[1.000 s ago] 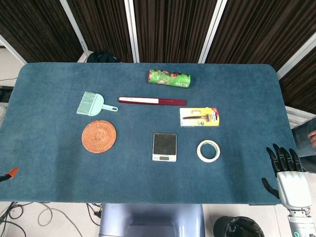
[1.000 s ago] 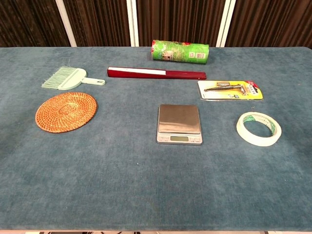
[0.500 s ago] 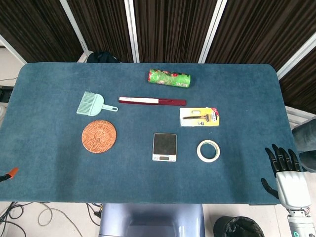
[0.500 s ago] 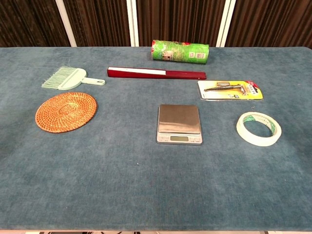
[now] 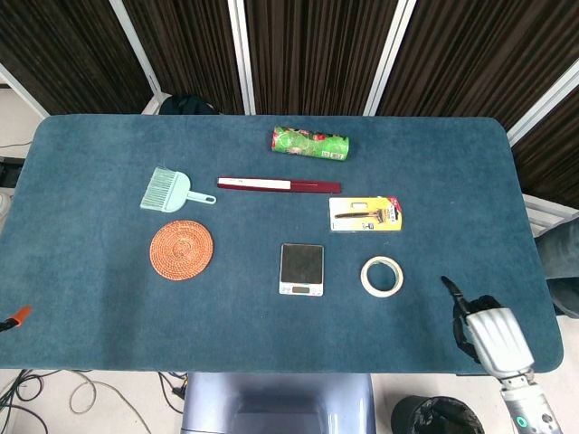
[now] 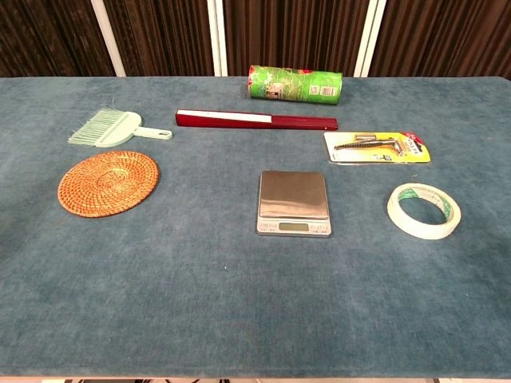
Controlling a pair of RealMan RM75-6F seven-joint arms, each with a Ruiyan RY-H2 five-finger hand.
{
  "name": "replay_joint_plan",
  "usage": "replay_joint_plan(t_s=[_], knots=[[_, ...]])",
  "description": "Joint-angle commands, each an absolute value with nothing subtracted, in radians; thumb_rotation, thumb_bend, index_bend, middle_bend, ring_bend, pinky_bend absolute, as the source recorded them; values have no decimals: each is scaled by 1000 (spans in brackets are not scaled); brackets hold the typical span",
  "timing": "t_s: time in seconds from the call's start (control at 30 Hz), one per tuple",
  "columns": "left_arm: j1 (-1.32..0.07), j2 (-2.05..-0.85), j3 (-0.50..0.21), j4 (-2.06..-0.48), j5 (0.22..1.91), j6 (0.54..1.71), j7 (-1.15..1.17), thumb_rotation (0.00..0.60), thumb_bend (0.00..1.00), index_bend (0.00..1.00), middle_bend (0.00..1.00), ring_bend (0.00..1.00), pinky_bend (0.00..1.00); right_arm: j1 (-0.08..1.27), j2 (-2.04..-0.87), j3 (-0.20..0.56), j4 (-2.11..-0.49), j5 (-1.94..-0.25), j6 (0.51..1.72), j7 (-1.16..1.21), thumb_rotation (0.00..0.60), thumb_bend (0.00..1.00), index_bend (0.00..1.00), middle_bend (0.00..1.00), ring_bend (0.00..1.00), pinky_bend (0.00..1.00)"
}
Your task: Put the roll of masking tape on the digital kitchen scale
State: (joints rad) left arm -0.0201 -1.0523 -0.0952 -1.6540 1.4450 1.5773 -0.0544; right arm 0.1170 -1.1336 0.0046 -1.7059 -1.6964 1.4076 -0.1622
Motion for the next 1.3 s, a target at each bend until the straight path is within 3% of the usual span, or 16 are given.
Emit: replay_joint_plan(t_s=[0.03, 0.6, 1.3], knots=[[-21, -1054, -96, -1654, 1443, 1577, -50, 600, 0, 0, 0, 0, 0, 208, -1130, 18, -1751, -1681, 1266, -221, 600, 904, 44, 753, 757, 639], [-26, -1055, -103, -1651, 1421, 1561, -48, 600, 0, 0, 0, 0, 0, 444, -1301, 88, -1820, -1464, 891, -559, 600, 945, 36, 791, 789, 665], [-33, -1059, -107, -1646, 1404, 1543, -39, 600, 0, 0, 0, 0, 0, 620, -1523, 143, -1773, -1119, 830, -872, 600, 958, 35, 798, 789, 665]])
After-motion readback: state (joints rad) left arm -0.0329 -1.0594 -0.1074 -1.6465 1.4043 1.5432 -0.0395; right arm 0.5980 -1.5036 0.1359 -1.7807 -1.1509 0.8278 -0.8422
